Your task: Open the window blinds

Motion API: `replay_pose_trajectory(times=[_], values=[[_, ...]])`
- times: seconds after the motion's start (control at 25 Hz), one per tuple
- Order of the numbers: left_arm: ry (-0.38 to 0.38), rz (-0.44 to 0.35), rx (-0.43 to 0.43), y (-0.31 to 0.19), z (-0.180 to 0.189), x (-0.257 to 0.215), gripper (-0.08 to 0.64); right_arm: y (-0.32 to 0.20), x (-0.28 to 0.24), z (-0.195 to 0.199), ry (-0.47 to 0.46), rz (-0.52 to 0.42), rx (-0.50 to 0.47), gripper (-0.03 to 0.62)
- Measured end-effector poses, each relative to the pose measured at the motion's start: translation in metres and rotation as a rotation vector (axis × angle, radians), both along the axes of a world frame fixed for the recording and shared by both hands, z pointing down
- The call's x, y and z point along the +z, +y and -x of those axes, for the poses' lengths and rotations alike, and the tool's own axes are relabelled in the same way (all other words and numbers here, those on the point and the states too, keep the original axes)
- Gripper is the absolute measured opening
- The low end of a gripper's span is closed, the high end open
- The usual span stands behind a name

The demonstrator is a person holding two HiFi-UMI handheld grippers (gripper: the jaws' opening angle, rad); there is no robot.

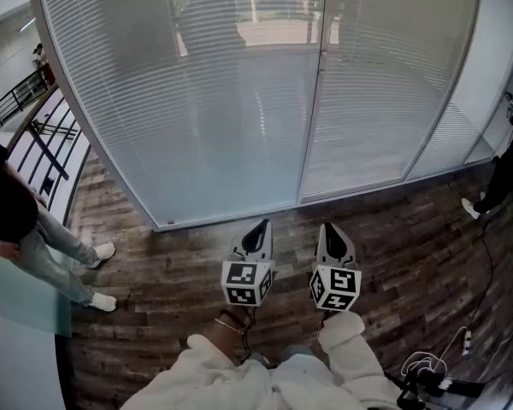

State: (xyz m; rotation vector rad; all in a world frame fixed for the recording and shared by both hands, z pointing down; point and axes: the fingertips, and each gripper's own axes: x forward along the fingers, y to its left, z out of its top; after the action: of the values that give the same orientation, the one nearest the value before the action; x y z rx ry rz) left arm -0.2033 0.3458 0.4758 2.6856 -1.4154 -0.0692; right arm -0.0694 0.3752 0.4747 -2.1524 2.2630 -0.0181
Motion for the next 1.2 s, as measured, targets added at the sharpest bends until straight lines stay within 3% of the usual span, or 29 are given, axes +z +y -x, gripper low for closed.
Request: replay_pose_trajectory(times=[0.36, 0.72, 0.92, 1.2], values=[[-0.005, 0.006, 0.021, -0.081, -0.041, -0.001, -0.003, -0.086, -0.01, -0.038, 0.007, -0.006, 0.003, 0.017], [0.006, -0.003, -0.039, -0.256, -0.131, 0.002, -0.003, -0.271, -0.015, -0.126, 0.017, -0.028, -0.068, 0.017], [0.011, -0.021, -0.093, -0.346, -0.174, -0.028, -0.003, -0.368, -0.035, -0.183, 0.007, -0.016, -0.093, 0.017], [0.02, -0.041, -0.122, -0.454, -0.168, -0.048, -0.003, -0.485, -0.054, -0.18, 0.018, -0.024, -0.11, 0.017]])
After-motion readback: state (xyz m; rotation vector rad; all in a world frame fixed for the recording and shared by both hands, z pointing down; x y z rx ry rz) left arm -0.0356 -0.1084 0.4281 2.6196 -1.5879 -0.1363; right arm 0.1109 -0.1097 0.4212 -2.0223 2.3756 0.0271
